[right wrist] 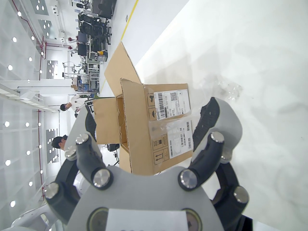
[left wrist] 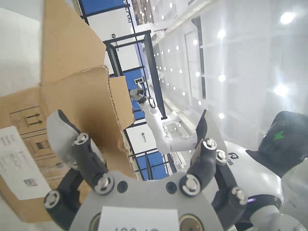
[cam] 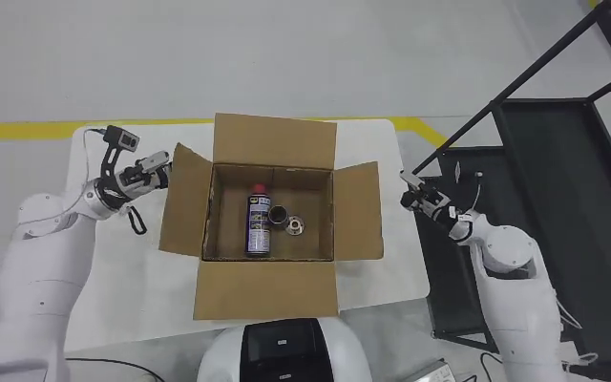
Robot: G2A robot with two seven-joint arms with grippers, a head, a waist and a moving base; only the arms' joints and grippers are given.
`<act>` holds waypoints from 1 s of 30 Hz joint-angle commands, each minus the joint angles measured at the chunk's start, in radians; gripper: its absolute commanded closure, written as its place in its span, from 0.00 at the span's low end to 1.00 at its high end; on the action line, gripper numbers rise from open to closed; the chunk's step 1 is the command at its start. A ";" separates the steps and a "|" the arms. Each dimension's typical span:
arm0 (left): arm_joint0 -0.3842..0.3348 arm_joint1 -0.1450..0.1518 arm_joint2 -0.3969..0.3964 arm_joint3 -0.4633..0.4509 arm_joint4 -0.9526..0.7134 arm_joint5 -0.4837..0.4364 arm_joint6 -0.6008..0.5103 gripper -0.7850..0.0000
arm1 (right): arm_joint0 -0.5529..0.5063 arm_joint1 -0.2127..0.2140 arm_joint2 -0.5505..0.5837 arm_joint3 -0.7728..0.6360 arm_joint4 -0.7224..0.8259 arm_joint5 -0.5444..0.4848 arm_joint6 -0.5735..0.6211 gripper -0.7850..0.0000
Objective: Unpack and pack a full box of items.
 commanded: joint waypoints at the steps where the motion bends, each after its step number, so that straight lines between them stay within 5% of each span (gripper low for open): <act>1: -0.016 -0.002 0.022 -0.024 0.014 0.005 -0.004 0.00 | 0.017 0.002 -0.017 0.011 -0.015 0.006 0.006 0.00; 8: -0.087 -0.019 0.127 -0.037 0.091 0.004 -0.004 0.00 | 0.041 0.001 -0.096 -0.027 0.105 -0.077 0.141 0.00; 15: -0.143 -0.040 0.229 -0.004 0.140 0.004 -0.003 0.00 | 0.126 -0.001 -0.249 -0.058 0.013 -0.051 0.171 0.00; 30: -0.169 -0.037 0.316 0.007 0.289 -0.061 0.061 0.00 | 0.329 -0.021 -0.518 0.051 -0.033 -0.014 0.212 0.00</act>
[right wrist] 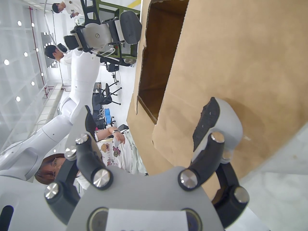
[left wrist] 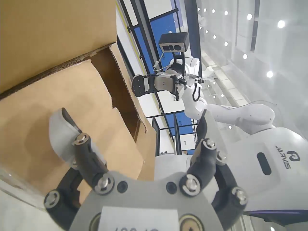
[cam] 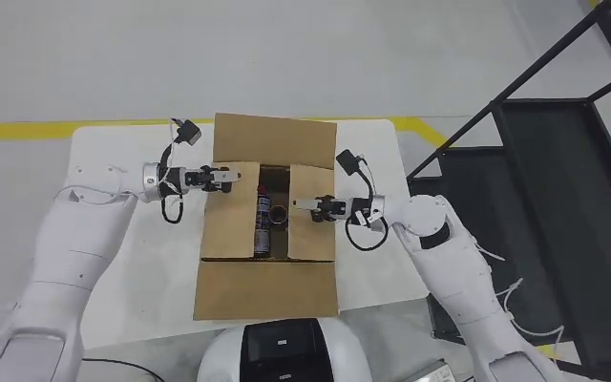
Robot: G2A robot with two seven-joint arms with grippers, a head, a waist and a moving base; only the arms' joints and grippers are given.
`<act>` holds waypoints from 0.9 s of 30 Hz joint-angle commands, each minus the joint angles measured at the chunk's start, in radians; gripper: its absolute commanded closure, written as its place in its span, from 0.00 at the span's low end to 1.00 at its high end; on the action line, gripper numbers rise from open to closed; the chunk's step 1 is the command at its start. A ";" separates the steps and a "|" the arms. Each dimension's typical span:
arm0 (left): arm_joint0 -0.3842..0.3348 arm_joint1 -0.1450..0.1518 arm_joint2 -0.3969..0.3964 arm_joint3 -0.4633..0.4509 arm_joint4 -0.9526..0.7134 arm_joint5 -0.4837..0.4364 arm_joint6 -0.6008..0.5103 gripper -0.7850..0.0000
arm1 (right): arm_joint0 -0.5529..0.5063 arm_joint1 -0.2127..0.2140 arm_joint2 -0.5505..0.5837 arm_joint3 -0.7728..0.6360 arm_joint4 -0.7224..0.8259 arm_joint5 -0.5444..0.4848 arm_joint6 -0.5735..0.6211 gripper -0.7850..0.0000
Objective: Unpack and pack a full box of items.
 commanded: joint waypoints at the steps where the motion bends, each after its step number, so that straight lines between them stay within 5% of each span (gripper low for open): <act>1: 0.003 0.002 0.010 -0.005 0.031 -0.011 0.011 0.00 | 0.014 0.000 -0.010 0.015 0.003 0.002 0.006 0.00; 15: 0.028 0.025 0.011 -0.076 -0.022 -0.033 0.033 0.00 | 0.064 -0.003 -0.085 0.058 0.019 -0.002 0.023 0.00; 27: 0.105 0.073 -0.095 -0.154 -0.116 -0.046 0.046 0.00 | -0.129 0.063 0.190 -0.089 0.092 0.045 0.197 0.00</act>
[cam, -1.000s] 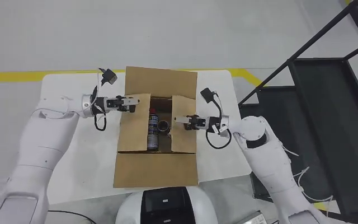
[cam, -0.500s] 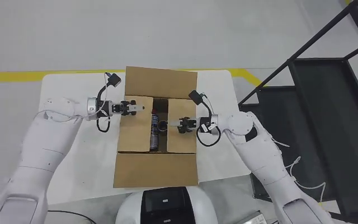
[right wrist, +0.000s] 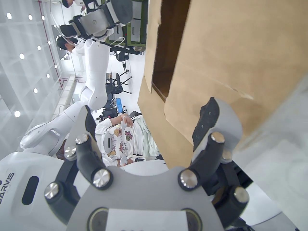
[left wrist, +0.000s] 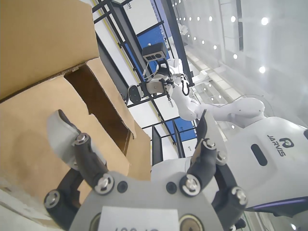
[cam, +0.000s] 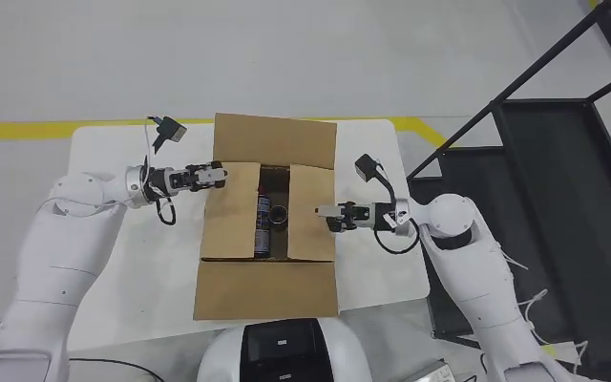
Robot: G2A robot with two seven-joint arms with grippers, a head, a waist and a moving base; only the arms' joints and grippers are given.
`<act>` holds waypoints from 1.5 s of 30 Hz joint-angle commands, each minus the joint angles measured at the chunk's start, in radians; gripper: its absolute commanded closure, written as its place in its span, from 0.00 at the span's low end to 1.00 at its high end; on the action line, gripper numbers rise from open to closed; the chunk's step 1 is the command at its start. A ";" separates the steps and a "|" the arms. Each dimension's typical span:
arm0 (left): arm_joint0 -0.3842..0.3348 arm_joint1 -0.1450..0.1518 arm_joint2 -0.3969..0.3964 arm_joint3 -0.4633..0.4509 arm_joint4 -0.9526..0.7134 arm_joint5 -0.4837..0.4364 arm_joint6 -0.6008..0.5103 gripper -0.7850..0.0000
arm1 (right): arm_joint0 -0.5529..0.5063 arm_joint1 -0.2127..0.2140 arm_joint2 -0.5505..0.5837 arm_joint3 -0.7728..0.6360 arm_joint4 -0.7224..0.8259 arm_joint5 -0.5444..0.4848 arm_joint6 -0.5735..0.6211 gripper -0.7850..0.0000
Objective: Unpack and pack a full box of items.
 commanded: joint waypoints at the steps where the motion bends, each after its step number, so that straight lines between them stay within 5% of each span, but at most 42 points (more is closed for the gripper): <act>1: 0.011 0.008 -0.016 -0.007 -0.001 0.001 -0.001 0.00 | -0.047 0.010 0.043 -0.023 -0.013 0.018 0.015 0.00; 8: 0.018 0.018 -0.041 -0.008 -0.009 -0.004 0.004 0.00 | -0.167 0.022 0.058 -0.043 -0.040 0.025 -0.025 0.00; 19: 0.010 0.012 -0.048 -0.026 -0.053 -0.061 0.061 0.00 | -0.216 0.024 -0.048 -0.024 -0.143 0.050 -0.092 0.00; 31: -0.101 -0.011 -0.033 0.191 0.108 -0.088 0.319 0.00 | -0.220 0.034 -0.081 -0.026 0.115 -0.066 0.137 0.00; 45: -0.230 -0.069 0.085 0.406 0.213 -0.113 0.394 0.00 | -0.102 0.025 -0.142 0.102 0.416 -0.156 0.229 0.00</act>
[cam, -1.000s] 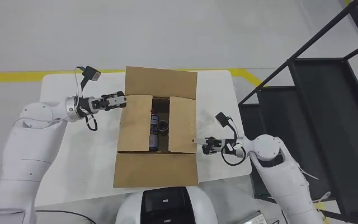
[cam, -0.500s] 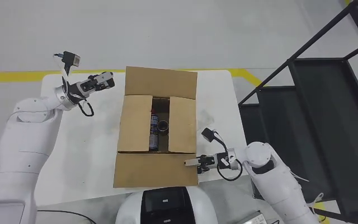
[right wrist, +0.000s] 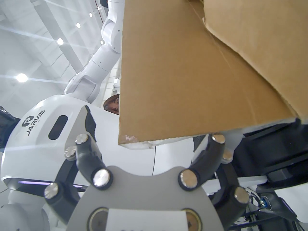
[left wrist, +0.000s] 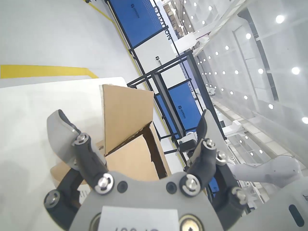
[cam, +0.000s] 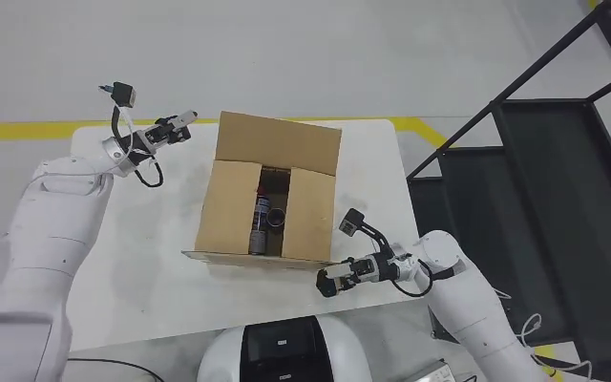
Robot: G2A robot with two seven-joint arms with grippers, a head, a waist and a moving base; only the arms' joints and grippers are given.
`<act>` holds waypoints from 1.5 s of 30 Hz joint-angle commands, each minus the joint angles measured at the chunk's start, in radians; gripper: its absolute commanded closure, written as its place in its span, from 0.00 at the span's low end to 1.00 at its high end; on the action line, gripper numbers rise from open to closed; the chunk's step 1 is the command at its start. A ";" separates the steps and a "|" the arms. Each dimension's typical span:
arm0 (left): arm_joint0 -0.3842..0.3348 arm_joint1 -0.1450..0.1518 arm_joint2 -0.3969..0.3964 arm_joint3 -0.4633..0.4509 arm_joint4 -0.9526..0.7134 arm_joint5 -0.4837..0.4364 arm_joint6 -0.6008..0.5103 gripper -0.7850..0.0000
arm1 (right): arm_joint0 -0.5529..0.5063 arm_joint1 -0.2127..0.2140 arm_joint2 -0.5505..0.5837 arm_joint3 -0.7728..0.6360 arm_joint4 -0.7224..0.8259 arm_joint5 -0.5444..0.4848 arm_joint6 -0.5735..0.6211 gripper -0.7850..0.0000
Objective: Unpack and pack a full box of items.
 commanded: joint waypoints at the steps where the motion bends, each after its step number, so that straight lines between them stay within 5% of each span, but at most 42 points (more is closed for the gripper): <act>1: -0.019 -0.011 0.021 0.032 0.002 0.004 -0.005 0.00 | 0.012 0.000 0.000 0.008 0.027 -0.008 0.001 0.00; 13: -0.143 -0.095 0.125 0.239 -0.015 -0.003 -0.002 0.00 | 0.051 0.007 0.020 -0.015 0.064 -0.023 -0.034 0.00; 19: -0.186 -0.141 0.167 0.331 0.001 -0.084 0.032 0.00 | 0.057 0.012 0.017 -0.038 0.046 -0.008 -0.050 0.00; 31: -0.186 -0.141 0.167 0.331 0.001 -0.084 0.032 0.00 | 0.136 0.012 -0.035 -0.007 0.011 0.037 -0.064 0.00; 37: -0.150 -0.134 0.160 0.266 0.059 -0.060 0.122 0.00 | 0.158 0.014 -0.048 -0.004 -0.024 0.040 -0.098 0.00; 45: -0.117 -0.160 0.176 0.273 0.053 -0.179 0.164 0.00 | 0.148 0.020 -0.042 -0.014 -0.036 0.045 -0.131 0.00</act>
